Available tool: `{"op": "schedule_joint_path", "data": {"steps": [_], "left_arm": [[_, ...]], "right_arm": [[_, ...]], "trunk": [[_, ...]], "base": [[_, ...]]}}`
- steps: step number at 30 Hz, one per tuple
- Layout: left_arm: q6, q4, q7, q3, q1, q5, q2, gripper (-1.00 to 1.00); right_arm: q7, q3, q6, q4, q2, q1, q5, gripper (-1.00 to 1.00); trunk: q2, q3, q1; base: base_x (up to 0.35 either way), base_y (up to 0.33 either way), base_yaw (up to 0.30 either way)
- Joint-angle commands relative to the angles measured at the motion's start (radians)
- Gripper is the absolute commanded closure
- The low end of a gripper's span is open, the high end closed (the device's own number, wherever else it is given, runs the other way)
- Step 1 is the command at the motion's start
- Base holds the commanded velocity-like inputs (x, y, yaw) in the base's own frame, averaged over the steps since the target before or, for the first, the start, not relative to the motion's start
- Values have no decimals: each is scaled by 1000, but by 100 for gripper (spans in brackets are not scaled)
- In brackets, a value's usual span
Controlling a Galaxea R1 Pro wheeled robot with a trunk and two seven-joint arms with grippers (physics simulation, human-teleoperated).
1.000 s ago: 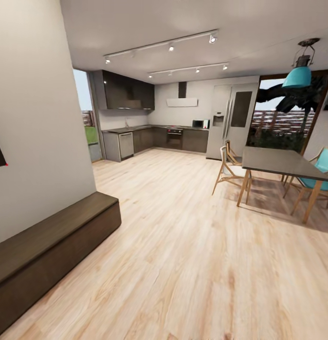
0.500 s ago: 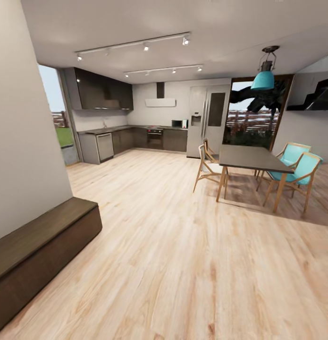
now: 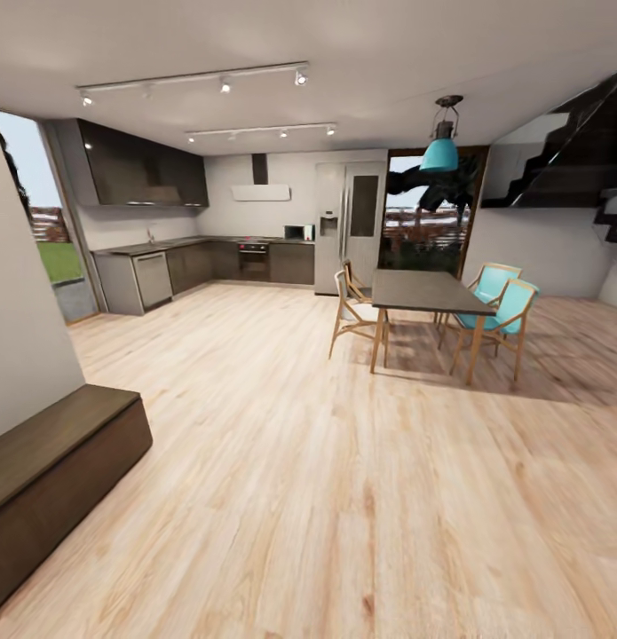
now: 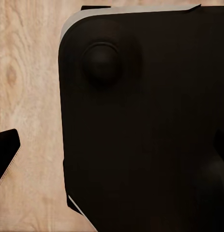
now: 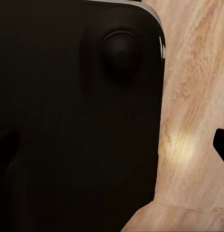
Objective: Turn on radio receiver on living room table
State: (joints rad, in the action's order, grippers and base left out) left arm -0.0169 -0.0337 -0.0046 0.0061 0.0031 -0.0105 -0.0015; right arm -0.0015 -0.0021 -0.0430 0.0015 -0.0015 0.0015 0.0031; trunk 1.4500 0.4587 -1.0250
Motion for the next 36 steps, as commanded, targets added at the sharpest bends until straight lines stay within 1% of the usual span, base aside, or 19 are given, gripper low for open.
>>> {"op": "schedule_joint_path", "data": {"steps": [1, 36], "left_arm": [[0, 0, 0, 0, 0, 0, 0, -100], [-1, 0, 0, 0, 0, 0, 0, -100]], "right_arm": [[0, 0, 0, 0, 0, 0, 0, -100], [0, -1, 0, 0, 0, 0, 0, -100]], "trunk": [[0, 0, 0], [0, 0, 0]], "base": [[0, 0, -287], [0, 0, -287]]}}
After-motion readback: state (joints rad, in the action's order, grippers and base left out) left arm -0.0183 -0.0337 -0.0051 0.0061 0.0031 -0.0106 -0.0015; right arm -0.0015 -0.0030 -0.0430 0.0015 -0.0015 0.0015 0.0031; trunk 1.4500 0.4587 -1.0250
